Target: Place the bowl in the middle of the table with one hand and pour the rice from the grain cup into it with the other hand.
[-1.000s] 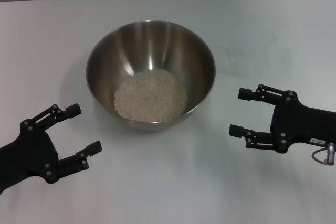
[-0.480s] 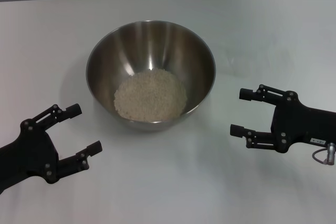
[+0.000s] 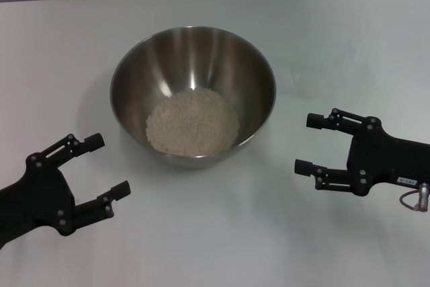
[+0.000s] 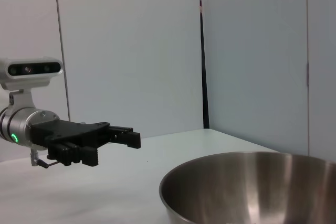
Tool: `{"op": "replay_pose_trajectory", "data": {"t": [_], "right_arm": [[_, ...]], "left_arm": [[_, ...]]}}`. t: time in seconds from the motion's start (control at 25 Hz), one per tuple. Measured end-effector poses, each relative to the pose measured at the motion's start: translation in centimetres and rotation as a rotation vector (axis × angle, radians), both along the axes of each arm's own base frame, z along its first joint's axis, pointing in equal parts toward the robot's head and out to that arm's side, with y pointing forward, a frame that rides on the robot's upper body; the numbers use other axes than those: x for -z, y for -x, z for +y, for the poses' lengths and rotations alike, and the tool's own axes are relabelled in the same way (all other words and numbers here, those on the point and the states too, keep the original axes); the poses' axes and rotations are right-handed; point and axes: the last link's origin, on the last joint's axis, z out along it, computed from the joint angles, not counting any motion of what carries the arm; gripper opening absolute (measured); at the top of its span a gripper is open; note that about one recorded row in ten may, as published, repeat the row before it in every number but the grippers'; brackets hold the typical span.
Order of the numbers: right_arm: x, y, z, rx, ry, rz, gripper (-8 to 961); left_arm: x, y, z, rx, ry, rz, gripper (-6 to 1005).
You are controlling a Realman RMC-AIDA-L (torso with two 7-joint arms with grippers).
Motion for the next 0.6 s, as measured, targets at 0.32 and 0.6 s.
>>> {"op": "replay_pose_trajectory", "data": {"t": [0.32, 0.6], "right_arm": [[0.02, -0.06, -0.09, 0.003, 0.001, 0.001, 817], [0.06, -0.08, -0.15, 0.004, 0.001, 0.002, 817]], "left_arm": [[-0.01, 0.03, -0.08, -0.001, 0.000, -0.001, 841], [0.03, 0.05, -0.15, -0.001, 0.004, 0.000, 841]]}}
